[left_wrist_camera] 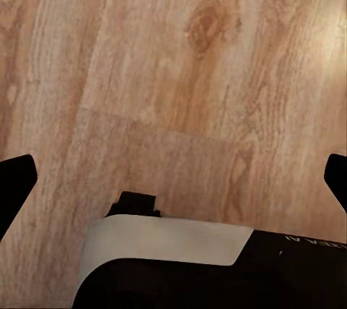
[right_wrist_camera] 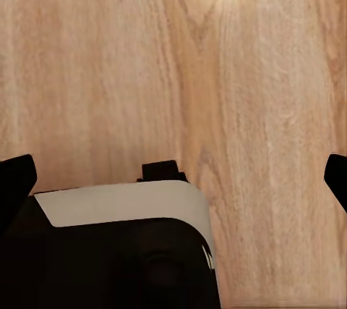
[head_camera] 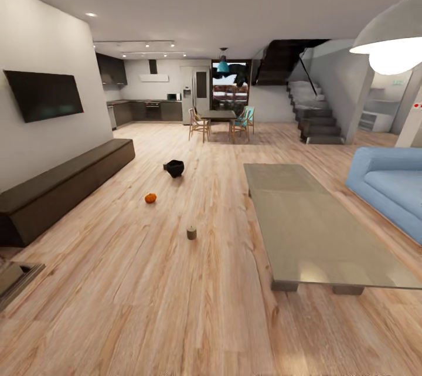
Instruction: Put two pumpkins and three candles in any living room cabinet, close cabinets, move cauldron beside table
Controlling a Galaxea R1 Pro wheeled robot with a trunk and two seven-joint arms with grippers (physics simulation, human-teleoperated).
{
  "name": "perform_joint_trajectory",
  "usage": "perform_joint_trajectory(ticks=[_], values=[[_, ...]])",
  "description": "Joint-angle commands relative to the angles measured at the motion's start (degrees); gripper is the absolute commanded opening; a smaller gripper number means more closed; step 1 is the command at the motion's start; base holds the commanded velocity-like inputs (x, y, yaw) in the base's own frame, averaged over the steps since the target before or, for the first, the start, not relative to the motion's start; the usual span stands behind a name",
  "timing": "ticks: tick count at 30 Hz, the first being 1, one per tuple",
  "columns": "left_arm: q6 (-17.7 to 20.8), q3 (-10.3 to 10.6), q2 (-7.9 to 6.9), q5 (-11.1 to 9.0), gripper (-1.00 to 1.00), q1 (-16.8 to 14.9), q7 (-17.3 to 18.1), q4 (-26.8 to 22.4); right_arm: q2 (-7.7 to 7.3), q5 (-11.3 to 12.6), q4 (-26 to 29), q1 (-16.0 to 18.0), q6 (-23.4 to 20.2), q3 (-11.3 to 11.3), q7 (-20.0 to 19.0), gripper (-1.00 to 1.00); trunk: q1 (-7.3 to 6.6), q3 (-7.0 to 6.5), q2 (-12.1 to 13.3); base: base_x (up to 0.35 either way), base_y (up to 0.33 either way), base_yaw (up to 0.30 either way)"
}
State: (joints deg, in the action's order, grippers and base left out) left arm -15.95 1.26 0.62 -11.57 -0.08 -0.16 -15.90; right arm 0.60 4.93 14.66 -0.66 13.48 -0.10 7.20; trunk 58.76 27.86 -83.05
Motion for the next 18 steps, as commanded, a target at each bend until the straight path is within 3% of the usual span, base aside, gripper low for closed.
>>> perform_joint_trajectory(ticks=[1,9,18], values=[[-0.1,0.1,0.00,-0.4,1.00,0.0,0.0,0.0,0.01,0.5,0.1,0.0,0.1,0.0,0.0,1.00,-0.03,0.04,0.0,-0.318,0.000,0.233],[-0.1,0.2,0.00,-0.4,1.00,0.0,0.0,0.1,0.01,0.5,0.1,0.0,0.1,0.0,0.0,1.00,-0.03,0.04,0.0,-0.272,0.000,0.260],[-0.1,0.2,0.00,-0.4,1.00,0.0,0.0,0.2,0.01,0.5,0.1,0.0,0.1,0.0,0.0,1.00,-0.03,0.04,0.0,-0.043,0.000,0.274]])
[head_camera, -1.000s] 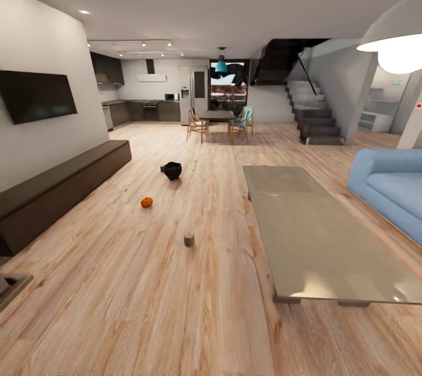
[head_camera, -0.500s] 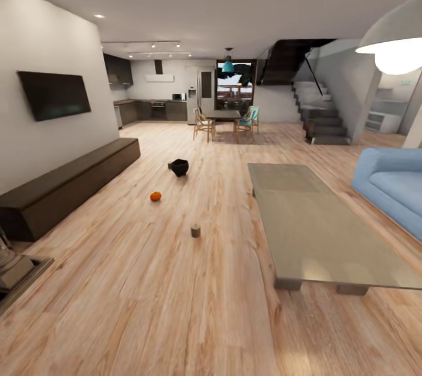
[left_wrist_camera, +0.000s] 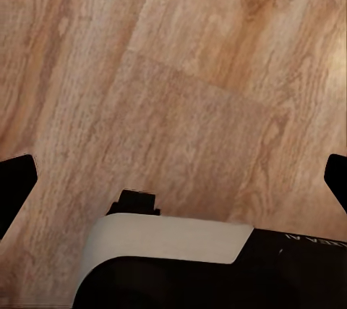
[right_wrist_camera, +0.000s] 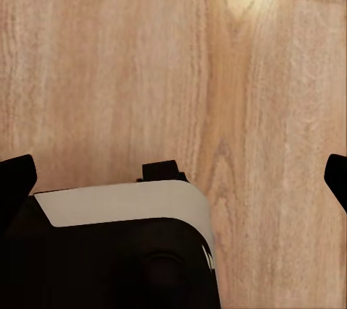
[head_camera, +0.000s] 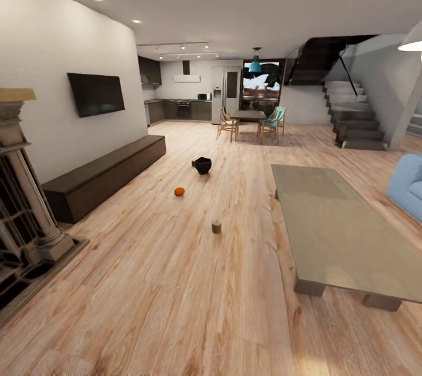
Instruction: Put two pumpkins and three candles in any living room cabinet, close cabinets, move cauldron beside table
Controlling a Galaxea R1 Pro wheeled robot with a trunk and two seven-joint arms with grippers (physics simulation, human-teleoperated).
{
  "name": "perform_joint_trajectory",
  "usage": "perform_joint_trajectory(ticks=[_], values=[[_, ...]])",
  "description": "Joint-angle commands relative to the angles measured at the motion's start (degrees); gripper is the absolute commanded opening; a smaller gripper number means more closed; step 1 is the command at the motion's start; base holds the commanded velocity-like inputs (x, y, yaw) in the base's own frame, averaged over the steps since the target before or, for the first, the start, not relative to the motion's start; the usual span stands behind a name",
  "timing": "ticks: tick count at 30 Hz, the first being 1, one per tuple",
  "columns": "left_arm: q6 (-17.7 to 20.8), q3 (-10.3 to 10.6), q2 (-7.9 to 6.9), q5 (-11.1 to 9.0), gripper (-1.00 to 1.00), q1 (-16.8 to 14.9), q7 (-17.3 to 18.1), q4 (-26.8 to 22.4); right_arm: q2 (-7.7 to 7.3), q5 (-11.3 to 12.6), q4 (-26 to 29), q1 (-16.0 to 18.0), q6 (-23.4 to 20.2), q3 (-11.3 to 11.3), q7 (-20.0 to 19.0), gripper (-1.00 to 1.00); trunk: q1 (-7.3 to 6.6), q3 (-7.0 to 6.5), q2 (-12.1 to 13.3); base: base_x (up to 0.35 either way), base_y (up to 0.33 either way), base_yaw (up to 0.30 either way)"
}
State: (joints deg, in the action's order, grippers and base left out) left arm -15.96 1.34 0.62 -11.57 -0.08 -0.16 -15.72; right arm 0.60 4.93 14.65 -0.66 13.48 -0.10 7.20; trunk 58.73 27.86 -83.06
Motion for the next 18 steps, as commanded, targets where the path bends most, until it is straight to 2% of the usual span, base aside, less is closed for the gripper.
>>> perform_joint_trajectory(ticks=[1,15,18], values=[[-0.1,0.2,0.00,-0.4,1.00,0.0,0.0,0.0,0.01,0.5,0.1,0.0,0.1,0.0,0.0,1.00,0.00,0.04,0.0,-0.004,0.000,0.274],[-0.1,0.2,0.05,-0.3,1.00,0.0,0.0,0.0,0.01,0.5,0.1,0.0,0.1,0.0,0.0,1.00,0.00,0.04,0.0,-0.001,-0.001,0.274],[0.2,0.2,0.08,-0.3,1.00,0.0,0.0,0.0,0.01,0.5,0.1,0.0,0.1,0.0,0.0,1.00,0.00,0.04,0.0,0.000,-0.165,0.152]])
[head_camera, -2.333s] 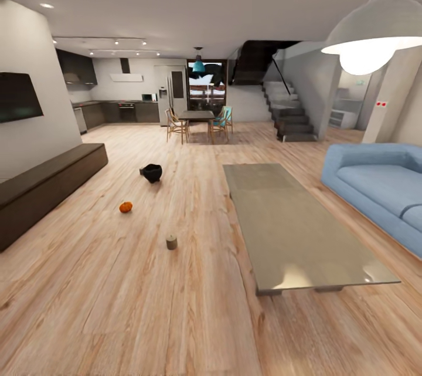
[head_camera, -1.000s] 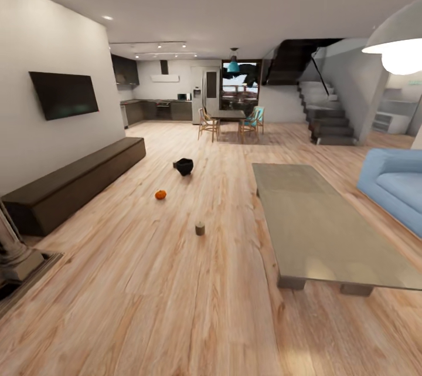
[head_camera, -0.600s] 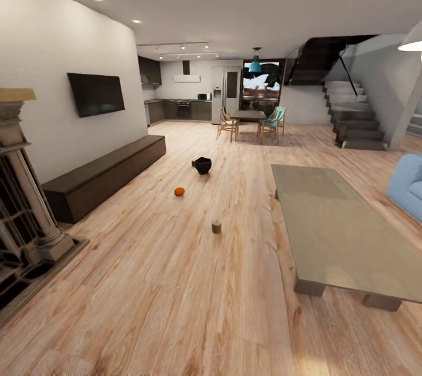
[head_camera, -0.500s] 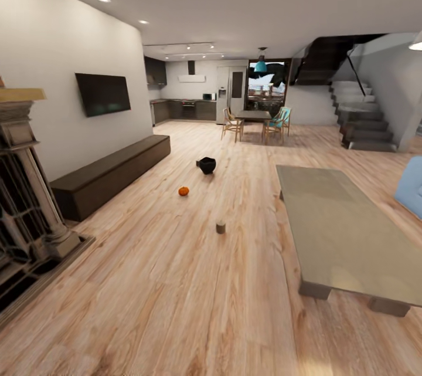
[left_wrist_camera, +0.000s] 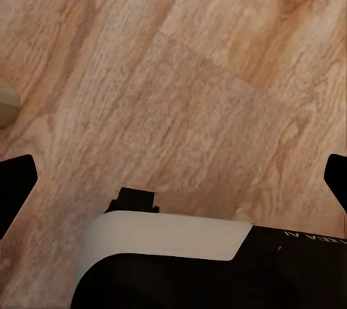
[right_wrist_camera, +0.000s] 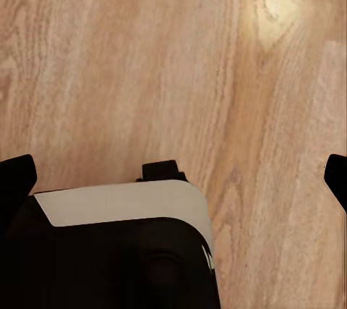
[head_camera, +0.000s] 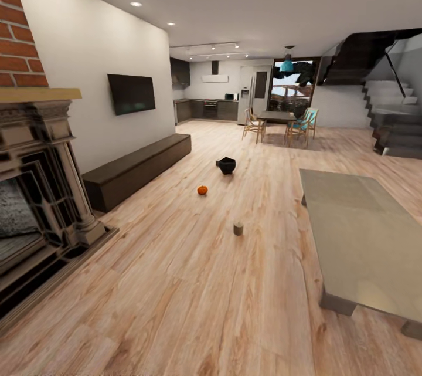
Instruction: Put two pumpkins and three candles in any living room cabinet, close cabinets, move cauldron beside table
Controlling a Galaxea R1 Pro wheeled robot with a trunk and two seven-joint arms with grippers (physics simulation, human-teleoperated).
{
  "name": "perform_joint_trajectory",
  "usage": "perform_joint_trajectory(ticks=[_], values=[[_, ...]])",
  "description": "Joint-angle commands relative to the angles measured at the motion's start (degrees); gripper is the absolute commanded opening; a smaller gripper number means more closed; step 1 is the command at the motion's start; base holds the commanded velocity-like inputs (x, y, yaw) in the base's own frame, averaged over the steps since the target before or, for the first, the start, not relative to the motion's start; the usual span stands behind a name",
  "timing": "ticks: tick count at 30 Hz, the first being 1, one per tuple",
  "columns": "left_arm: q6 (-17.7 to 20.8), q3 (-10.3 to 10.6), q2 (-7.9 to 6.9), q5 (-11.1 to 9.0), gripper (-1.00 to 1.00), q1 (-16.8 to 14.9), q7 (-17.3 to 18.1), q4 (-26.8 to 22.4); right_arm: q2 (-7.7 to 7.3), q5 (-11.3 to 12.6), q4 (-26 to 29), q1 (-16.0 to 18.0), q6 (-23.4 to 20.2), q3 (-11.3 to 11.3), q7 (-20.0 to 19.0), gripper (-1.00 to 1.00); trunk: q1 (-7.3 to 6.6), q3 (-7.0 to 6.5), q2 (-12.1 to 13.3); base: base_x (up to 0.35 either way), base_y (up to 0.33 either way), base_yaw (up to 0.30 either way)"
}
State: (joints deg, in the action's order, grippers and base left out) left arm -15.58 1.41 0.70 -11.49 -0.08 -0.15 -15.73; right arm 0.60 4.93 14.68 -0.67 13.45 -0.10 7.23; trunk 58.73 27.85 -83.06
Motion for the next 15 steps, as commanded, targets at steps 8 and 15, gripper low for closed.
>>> perform_joint_trajectory(ticks=[8,15], values=[[0.0,0.2,0.00,-0.3,1.00,0.0,0.0,0.0,0.02,0.5,0.1,0.0,0.2,0.0,0.1,1.00,0.00,0.04,0.0,0.000,-0.312,0.127],[0.0,0.3,0.01,-0.2,1.00,0.0,0.0,0.0,0.09,0.5,0.1,0.0,0.1,0.0,0.7,1.00,0.00,0.04,0.0,-0.023,-0.309,0.279]])
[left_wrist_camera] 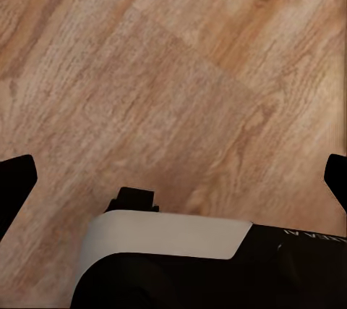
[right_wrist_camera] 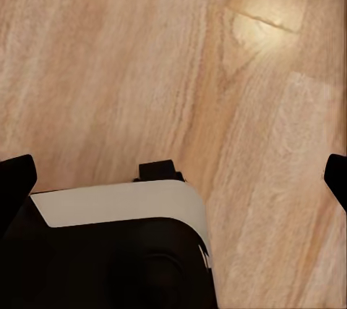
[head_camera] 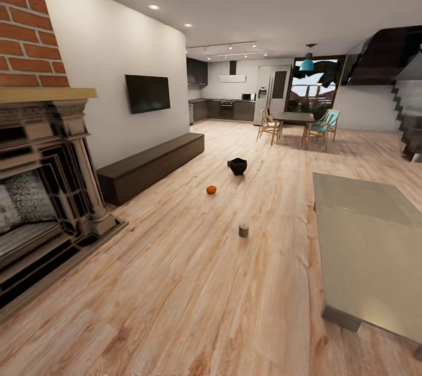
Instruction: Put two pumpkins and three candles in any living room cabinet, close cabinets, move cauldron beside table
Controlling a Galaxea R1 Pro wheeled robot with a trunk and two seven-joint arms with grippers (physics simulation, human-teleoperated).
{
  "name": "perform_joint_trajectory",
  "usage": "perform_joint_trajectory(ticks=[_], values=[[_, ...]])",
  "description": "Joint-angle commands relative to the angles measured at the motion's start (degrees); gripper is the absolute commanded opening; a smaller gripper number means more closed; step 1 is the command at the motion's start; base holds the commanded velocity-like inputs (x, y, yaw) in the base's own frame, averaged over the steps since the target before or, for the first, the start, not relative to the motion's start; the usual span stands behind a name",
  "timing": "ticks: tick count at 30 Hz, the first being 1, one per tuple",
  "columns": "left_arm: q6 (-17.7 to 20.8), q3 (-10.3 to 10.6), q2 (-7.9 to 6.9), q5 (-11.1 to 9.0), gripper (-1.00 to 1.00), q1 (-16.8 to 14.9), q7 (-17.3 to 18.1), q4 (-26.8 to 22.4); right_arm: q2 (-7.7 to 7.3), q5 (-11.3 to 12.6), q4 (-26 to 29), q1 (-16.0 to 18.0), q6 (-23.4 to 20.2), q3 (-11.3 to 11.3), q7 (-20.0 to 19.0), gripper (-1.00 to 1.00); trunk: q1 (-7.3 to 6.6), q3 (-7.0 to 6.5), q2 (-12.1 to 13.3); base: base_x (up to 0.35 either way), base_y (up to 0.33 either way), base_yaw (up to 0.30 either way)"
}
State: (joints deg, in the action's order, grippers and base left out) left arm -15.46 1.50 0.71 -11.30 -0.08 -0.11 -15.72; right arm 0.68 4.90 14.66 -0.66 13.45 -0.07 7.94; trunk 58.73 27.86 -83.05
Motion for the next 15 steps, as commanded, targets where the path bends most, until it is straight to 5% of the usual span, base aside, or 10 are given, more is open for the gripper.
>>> perform_joint_trajectory(ticks=[1,10,15], values=[[-0.2,0.2,0.00,-0.4,1.00,0.0,0.0,0.0,0.02,0.5,0.1,0.0,0.1,0.0,0.0,1.00,-0.01,0.04,0.0,-0.062,-0.177,0.290],[-0.1,0.1,0.00,-0.5,1.00,0.0,0.1,0.0,0.02,0.5,0.1,0.0,0.1,0.2,0.1,1.00,-0.01,0.04,0.0,-0.015,-0.022,0.292],[-0.1,0.0,0.00,-0.6,1.00,0.0,0.1,0.0,0.02,0.5,0.1,0.0,0.1,0.2,0.1,1.00,-0.01,0.04,0.0,-0.192,0.104,0.292]])
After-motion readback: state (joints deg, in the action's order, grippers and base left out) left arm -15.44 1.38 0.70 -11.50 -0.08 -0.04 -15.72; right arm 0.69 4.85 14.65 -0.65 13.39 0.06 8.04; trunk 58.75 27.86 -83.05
